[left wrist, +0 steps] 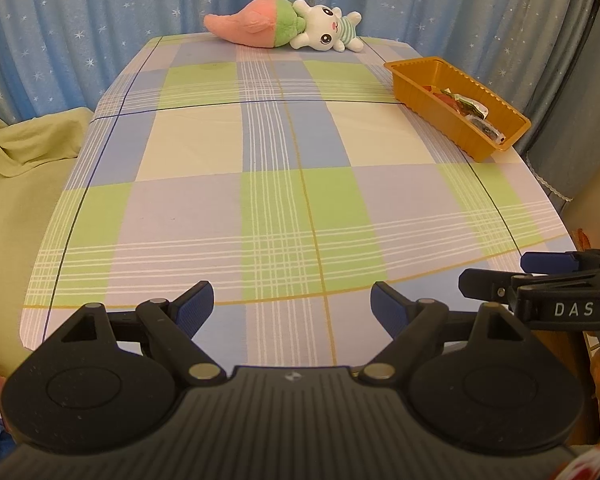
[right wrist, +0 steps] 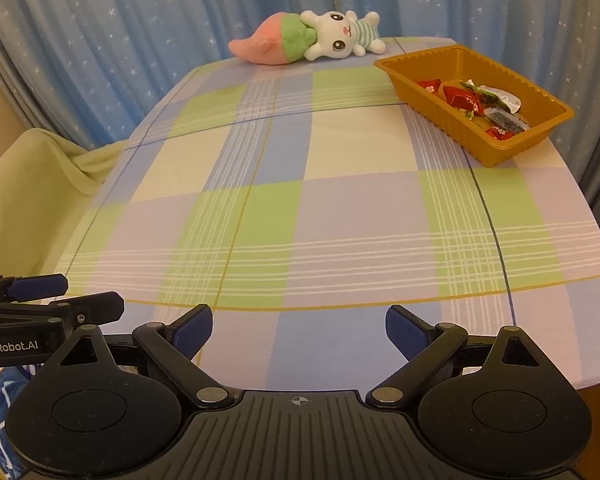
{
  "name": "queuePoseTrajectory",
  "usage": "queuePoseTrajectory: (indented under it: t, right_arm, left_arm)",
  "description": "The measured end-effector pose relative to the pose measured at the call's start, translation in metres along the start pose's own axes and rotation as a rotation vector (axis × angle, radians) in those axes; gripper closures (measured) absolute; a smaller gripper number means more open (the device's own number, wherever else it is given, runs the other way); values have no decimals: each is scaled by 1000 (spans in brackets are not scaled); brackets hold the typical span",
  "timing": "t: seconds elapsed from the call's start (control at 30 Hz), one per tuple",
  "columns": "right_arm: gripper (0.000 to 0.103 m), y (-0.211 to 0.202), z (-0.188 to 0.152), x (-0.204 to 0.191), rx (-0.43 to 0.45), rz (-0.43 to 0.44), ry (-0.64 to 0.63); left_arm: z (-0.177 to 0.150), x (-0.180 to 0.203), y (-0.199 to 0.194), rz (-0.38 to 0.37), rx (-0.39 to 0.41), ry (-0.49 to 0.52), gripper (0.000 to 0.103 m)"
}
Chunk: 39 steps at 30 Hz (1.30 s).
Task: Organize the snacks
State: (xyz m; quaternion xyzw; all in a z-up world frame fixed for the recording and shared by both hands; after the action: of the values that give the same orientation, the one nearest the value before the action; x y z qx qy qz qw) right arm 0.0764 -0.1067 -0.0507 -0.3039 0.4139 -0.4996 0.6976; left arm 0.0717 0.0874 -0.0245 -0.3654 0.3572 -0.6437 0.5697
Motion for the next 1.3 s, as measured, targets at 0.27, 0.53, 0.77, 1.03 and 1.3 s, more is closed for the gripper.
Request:
queuePoseTrajectory:
  t: [0.27, 0.53, 0.77, 1.03, 1.3]
  right_arm:
    - [10, 1, 1, -4, 0, 1, -6]
    - [10, 2, 1, -4, -1, 0, -7]
    - [10, 2, 1, -4, -1, 0, -6]
    - [10, 2, 2, -5, -1, 0, -7]
    - [10, 2, 2, -5, -1, 0, -7]
  left_arm:
    - [0, -3, 0, 0, 2, -4, 18]
    - [0, -4, 0, 0, 1, -6, 18]
    - [2, -7, 0, -1, 1, -12, 18]
    - [3, -8, 1, -1, 2, -14, 18]
    - [2, -8, 1, -1, 2, -14, 18]
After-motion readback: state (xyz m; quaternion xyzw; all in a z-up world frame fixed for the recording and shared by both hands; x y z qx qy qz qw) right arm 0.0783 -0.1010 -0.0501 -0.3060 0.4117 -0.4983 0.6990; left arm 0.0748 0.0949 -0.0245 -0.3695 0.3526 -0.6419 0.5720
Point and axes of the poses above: each gripper's, at about its wrist camera, not at the fingertips, and y roughly the way its jaws point, x to its right, z to its top, the point moved 2 cm from there along y, roughly the way its jaws point, and after that the axes turned 7 degrees about -x, right-handed, at the moved point
